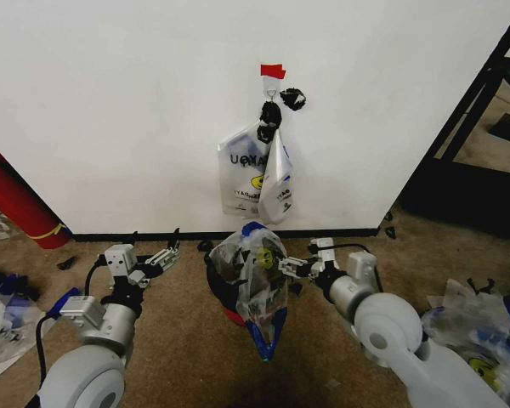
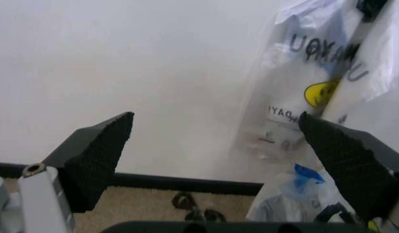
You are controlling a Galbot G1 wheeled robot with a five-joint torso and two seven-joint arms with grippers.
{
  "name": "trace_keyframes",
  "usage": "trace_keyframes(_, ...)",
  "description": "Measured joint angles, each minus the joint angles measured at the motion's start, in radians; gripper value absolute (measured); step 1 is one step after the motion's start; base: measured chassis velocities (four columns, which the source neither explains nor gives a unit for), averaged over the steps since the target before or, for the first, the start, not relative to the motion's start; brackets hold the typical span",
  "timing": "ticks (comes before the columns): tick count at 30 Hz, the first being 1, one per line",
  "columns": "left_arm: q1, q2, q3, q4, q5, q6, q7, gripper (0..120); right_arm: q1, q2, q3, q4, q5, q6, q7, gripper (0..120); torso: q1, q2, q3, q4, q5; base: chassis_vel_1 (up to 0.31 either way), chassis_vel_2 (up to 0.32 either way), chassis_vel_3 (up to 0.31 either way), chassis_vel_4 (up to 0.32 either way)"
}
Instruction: Pick up the garbage bag from the wall and place it over the trash bin.
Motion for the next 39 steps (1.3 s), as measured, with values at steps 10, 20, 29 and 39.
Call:
trace_keyframes(10, -0.006, -0.002, 0.009, 0.002, -0.011, 0.007, -0.010, 100, 0.073, 0.071, -0.039, -0.074, 0.143, -0.067, 0.176, 100, 0.000, 0.000, 0.000, -0.0002, 0.0003, 0.000, 0.000, 0.000, 0.000)
trace_keyframes(20, -0.012, -0.016, 0.030, 0.010, -0.010, 0.008, -0.017, 100, 0.155, 0.114, -0.090, -0.142, 0.236, -0.093, 0.307, 100, 0.000, 0.000, 0.000, 0.0000, 0.0003, 0.000, 0.000, 0.000, 0.000)
trace_keyframes(29, -0.008, -0.019, 0.028, 0.011, -0.011, 0.008, -0.022, 100, 0.180, 0.144, -0.113, -0.177, 0.243, -0.092, 0.313, 98, 0.000, 0.000, 0.000, 0.0001, 0.0003, 0.000, 0.000, 0.000, 0.000)
trace_keyframes(39, -0.013, -0.022, 0.039, 0.017, -0.012, 0.008, -0.025, 100, 0.167, 0.147, -0.104, -0.198, 0.208, -0.091, 0.309, 98, 0.000, 0.000, 0.000, -0.0001, 0.0003, 0.000, 0.000, 0.000, 0.000)
